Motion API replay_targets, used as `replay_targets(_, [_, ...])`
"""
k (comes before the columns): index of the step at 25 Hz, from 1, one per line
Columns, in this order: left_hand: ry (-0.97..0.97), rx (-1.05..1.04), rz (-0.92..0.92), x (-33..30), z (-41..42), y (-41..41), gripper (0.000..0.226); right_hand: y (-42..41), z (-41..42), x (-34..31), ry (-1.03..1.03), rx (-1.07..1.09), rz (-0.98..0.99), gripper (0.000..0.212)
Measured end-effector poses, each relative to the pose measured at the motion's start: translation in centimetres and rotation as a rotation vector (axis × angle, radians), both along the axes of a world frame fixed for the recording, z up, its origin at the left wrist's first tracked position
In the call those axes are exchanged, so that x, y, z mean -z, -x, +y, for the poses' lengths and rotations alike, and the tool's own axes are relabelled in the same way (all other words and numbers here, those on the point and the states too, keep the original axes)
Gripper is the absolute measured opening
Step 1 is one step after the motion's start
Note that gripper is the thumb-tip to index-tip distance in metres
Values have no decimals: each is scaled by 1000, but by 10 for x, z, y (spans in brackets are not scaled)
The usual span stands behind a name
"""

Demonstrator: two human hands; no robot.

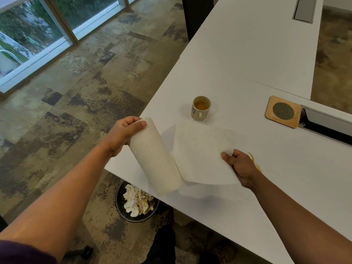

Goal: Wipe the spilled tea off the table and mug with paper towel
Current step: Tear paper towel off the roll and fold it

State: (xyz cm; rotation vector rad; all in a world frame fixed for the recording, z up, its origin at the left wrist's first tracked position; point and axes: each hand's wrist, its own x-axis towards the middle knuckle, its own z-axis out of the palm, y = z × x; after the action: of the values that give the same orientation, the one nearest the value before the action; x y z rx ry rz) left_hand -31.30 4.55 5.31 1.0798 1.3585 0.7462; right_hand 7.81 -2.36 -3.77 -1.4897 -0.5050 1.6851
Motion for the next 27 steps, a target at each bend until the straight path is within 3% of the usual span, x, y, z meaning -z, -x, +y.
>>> replay_targets(2, [-115, 1, 153, 1, 0, -3, 52, 0, 0, 4, -17, 12, -84, 14])
replay_targets(5, [-279, 39, 563, 5, -1, -9, 73, 4, -1, 7, -55, 41, -195, 12])
replay_targets(7, [-351, 35, 698, 7, -3, -14, 79, 6, 0, 8, -89, 74, -252, 9])
replay_targets(20, [-503, 28, 934, 50, -18, -17, 77, 9, -3, 3, -154, 109, -290, 10])
replay_targets(27, [-477, 14, 1096, 34, -29, -31, 99, 10, -9, -12, -163, 66, -224, 11])
